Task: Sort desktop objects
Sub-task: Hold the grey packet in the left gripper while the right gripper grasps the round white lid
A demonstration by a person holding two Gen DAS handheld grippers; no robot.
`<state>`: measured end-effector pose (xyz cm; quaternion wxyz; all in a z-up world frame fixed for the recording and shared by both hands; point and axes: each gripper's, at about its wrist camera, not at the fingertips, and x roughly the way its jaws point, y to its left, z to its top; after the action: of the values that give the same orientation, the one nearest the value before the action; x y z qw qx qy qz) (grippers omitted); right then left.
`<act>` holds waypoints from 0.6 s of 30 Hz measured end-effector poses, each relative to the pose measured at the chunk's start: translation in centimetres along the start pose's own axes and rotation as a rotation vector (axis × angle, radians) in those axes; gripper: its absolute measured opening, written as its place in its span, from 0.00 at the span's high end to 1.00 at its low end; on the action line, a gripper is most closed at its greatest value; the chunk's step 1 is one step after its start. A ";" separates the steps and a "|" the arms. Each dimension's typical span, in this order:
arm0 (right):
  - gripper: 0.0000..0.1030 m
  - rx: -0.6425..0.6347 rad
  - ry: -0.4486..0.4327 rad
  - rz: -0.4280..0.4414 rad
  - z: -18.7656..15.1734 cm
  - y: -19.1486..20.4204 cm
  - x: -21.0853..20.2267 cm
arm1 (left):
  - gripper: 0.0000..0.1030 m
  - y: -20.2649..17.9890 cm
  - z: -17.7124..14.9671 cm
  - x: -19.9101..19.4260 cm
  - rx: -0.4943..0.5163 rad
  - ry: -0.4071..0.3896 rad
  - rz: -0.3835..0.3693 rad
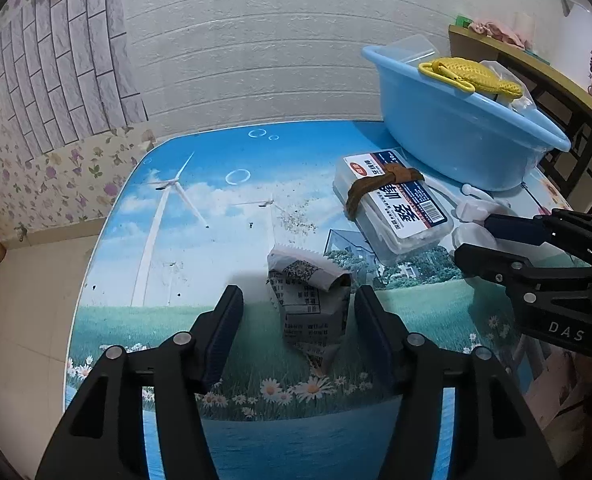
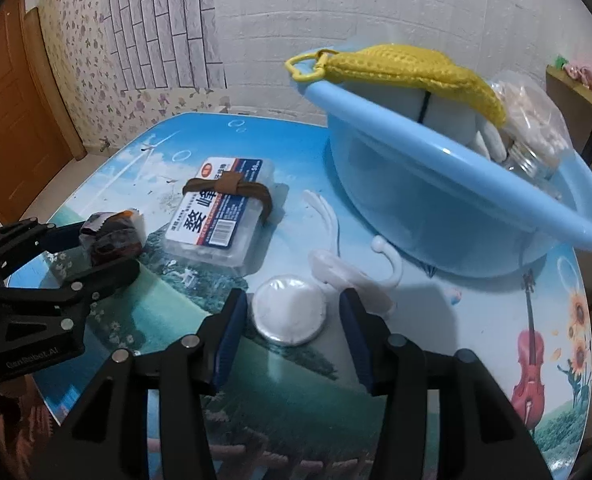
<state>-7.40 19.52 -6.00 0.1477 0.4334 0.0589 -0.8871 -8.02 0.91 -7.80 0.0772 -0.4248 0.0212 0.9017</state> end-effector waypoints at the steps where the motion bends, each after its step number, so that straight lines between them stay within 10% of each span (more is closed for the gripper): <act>1: 0.64 0.001 0.000 0.014 0.0 -0.2 -0.2 | 0.64 0.0 0.0 -0.1 0.001 -0.004 -0.010; 18: 0.64 0.022 -0.082 0.101 -0.5 -1.8 -5.7 | 0.74 -1.0 0.7 -2.6 -0.015 -0.022 -0.064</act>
<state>-4.31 22.50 -1.87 0.1899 0.4007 0.0208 -0.8961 -6.79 1.61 -5.33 0.1031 -0.4161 0.0000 0.9035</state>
